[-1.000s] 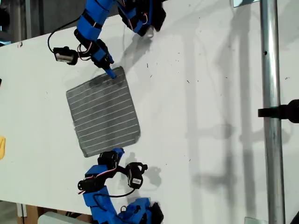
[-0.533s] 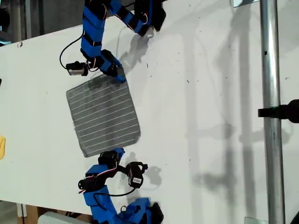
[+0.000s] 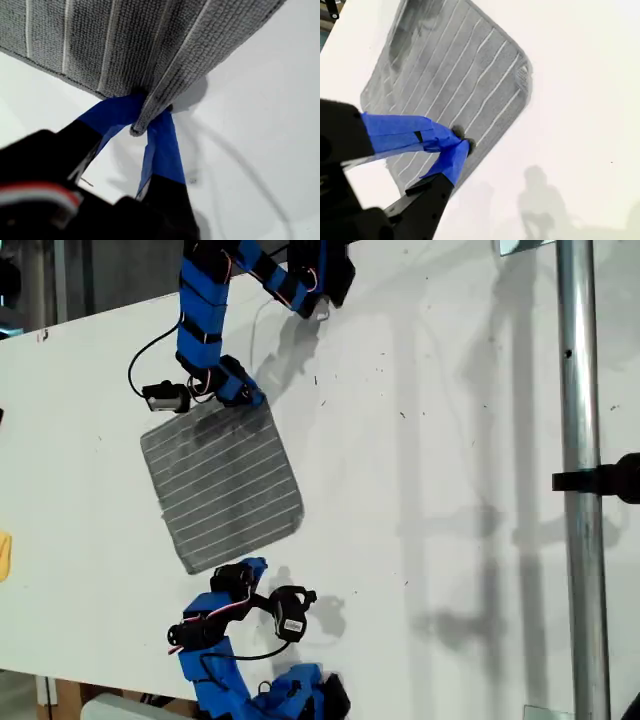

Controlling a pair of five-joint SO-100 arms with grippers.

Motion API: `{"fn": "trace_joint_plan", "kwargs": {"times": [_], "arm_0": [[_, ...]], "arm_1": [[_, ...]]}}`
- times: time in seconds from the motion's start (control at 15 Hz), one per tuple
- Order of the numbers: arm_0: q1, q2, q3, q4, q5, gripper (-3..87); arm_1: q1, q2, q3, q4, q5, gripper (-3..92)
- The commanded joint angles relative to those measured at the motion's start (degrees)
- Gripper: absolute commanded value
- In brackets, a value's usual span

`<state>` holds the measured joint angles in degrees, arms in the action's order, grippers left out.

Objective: Grasp corners of a towel and fold twice.

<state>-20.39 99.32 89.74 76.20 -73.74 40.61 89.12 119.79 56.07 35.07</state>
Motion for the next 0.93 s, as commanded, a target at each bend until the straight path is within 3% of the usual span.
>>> {"fn": "trace_joint_plan", "kwargs": {"times": [0.0, 0.13, 0.33, 0.47, 0.67, 0.87], "arm_0": [[0.7, 0.3, -2.6, 0.5, 3.7, 15.3], [0.9, -0.7, -4.7, -1.3, 12.3, 28.6], [-0.7, -9.1, -9.3, -4.0, 20.1, 28.2], [-1.0, -20.8, -16.2, -3.3, 21.5, 27.6], [-0.3, -38.7, -29.1, 2.4, 19.2, 28.7], [1.3, -41.7, -30.5, 3.0, 16.3, 28.5]], "arm_1": [[-1.8, 1.2, -2.8, -0.1, 1.1, -0.2], [-3.2, 2.2, -2.8, 0.0, 2.0, -0.2], [-4.4, 3.3, -2.9, 0.1, 3.2, -0.2], [-4.8, 3.8, -2.7, 0.1, 3.7, -0.2], [-5.1, 4.2, -2.6, 0.2, 3.9, -0.2], [-5.2, 5.3, -2.5, 0.4, 4.0, -0.2]]}}
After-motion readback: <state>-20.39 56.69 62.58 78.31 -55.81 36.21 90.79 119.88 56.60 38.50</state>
